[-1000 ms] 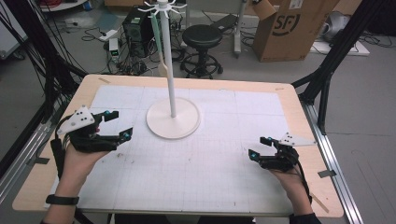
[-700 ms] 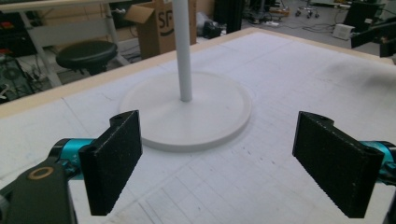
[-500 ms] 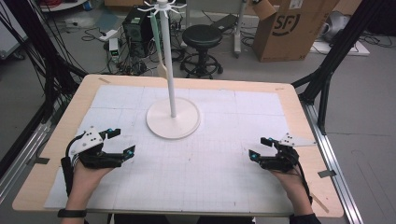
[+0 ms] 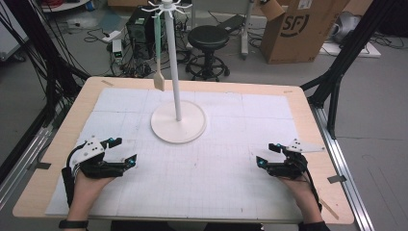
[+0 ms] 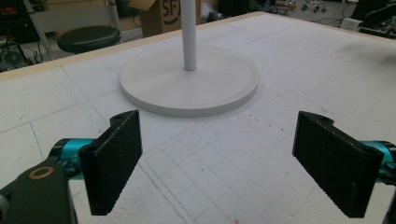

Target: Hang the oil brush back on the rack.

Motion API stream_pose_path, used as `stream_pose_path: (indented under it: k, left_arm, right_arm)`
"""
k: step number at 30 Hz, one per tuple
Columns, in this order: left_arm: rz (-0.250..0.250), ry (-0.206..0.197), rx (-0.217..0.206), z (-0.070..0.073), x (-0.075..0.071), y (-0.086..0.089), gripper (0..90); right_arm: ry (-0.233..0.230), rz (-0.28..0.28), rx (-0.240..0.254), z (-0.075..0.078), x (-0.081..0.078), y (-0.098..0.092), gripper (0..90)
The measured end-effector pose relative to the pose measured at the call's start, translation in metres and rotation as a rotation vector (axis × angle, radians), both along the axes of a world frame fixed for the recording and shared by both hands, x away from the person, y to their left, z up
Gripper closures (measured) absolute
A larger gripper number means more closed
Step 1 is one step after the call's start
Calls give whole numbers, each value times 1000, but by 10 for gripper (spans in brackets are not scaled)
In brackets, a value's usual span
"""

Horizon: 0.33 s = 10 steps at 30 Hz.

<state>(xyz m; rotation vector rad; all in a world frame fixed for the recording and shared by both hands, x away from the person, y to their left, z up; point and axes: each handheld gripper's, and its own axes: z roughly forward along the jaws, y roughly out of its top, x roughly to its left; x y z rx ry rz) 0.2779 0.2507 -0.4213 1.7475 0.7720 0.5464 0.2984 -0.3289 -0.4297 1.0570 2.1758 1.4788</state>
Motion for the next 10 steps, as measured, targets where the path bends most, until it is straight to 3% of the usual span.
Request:
stream_pose_path:
  k: [10]
  left_arm:
    - [5, 9, 1, -2, -1, 0, 165]
  right_arm:
    - [-4, 1, 8, 0, 1, 0, 178]
